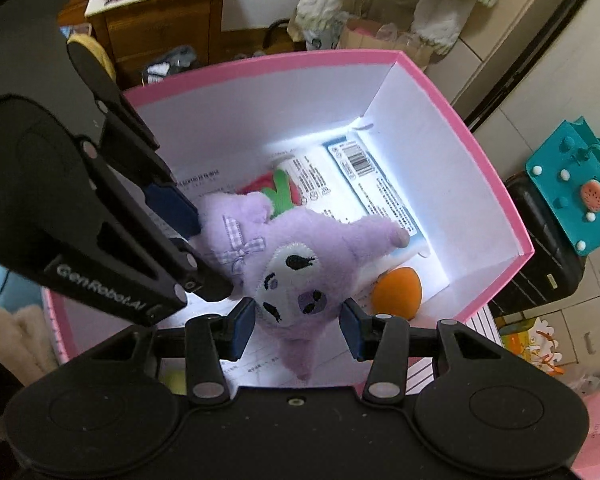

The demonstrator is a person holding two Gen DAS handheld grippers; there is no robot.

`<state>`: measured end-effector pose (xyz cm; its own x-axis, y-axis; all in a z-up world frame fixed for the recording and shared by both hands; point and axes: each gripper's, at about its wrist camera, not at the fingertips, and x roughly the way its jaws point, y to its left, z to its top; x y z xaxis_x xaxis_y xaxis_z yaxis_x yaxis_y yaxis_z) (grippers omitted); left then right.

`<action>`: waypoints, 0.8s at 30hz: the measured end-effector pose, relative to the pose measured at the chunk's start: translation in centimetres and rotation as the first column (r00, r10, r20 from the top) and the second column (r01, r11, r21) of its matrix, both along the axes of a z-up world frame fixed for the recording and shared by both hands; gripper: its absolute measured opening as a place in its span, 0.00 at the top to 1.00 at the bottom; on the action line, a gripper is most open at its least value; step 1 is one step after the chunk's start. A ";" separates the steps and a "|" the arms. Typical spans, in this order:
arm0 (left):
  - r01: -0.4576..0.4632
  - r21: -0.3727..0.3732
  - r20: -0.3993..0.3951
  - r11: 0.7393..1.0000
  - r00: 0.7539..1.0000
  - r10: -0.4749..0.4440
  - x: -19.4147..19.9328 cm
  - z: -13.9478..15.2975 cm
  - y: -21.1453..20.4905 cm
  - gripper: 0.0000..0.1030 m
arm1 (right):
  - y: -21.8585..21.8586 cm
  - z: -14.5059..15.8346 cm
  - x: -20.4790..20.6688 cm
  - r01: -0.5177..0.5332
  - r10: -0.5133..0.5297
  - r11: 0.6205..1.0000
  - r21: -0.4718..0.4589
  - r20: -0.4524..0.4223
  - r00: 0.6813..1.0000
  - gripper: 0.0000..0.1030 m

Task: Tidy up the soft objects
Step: 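Lower the purple plush into the pink box and open the left tool, then lift the left tool out of the box and move toward the white plush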

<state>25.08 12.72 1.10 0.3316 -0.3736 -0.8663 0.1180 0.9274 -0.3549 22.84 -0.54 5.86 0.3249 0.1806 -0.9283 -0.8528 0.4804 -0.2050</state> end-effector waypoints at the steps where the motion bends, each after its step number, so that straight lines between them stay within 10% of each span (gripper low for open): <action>1: 0.002 0.000 -0.010 1.000 1.000 -0.002 0.2 -0.2 0.0 0.67 | 0.1 -0.1 0.1 -0.004 0.004 1.000 -0.011 0.001 1.000 0.50; 11: 0.007 0.005 0.049 1.000 0.999 -0.007 0.0 0.6 0.3 0.57 | -0.3 -0.2 1.0 0.013 -0.012 0.998 -0.055 0.028 1.000 0.53; 24: 0.010 0.161 0.270 0.987 0.961 -0.053 -4.4 4.2 -0.3 0.58 | -6.3 4.4 -2.2 0.090 -0.097 0.928 0.362 0.000 0.995 0.53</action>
